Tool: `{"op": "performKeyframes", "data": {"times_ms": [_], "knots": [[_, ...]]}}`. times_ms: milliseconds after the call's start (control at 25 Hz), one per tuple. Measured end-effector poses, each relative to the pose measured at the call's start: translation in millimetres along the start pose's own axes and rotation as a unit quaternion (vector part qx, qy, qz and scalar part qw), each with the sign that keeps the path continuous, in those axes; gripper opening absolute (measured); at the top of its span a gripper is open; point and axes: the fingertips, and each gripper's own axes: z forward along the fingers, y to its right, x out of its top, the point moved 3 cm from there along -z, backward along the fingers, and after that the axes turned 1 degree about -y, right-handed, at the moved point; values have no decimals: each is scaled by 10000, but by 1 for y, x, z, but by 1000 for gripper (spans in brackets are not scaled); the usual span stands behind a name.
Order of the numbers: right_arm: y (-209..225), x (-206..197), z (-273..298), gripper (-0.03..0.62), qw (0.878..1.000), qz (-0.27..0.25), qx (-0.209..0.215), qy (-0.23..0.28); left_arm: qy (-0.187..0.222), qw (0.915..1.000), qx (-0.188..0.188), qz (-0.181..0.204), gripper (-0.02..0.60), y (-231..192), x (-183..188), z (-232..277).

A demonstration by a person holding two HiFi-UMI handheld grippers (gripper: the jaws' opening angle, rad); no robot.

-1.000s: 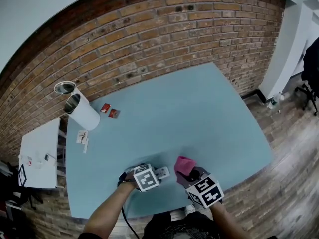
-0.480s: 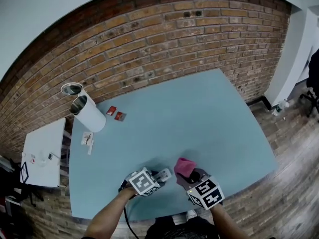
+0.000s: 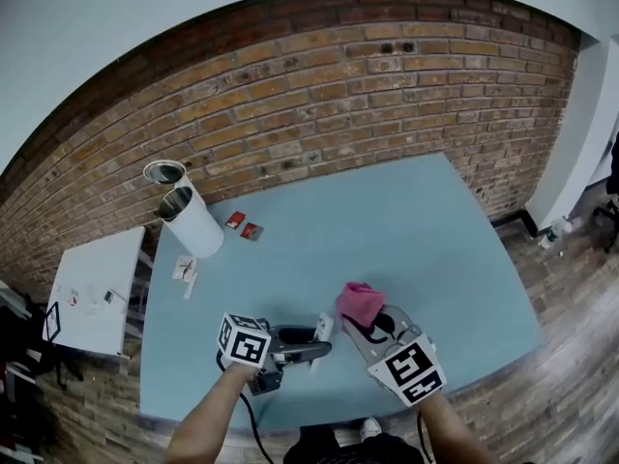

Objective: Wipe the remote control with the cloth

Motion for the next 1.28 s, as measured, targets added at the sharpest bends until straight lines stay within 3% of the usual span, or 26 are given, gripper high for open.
{"op": "performKeyframes", "data": {"times_ms": [120,240,400,520,640,1160,1280], "knots": [[-1,18,3,63,9987,-494,0,157,808,9912,-922,-506,242,25,15,-5],[-5,30,6,63,9960,-848,30,297,1528,9682,-1746,-934,242,43,29,-10],[-10,41,6,63,9919,-1178,52,469,1949,9463,-2211,-1325,242,51,35,-13],[-16,45,8,63,9868,-1553,64,453,2049,9398,-2295,-1486,243,52,34,-13],[-20,43,12,63,9837,-1735,108,453,2091,9394,-2241,-1536,244,51,34,-13],[-21,41,13,63,9877,-1460,152,544,2588,9360,-1881,-1467,244,42,49,-17],[-24,41,13,63,9890,-1352,193,574,2756,9304,-1910,-1482,244,43,53,-22]]}}
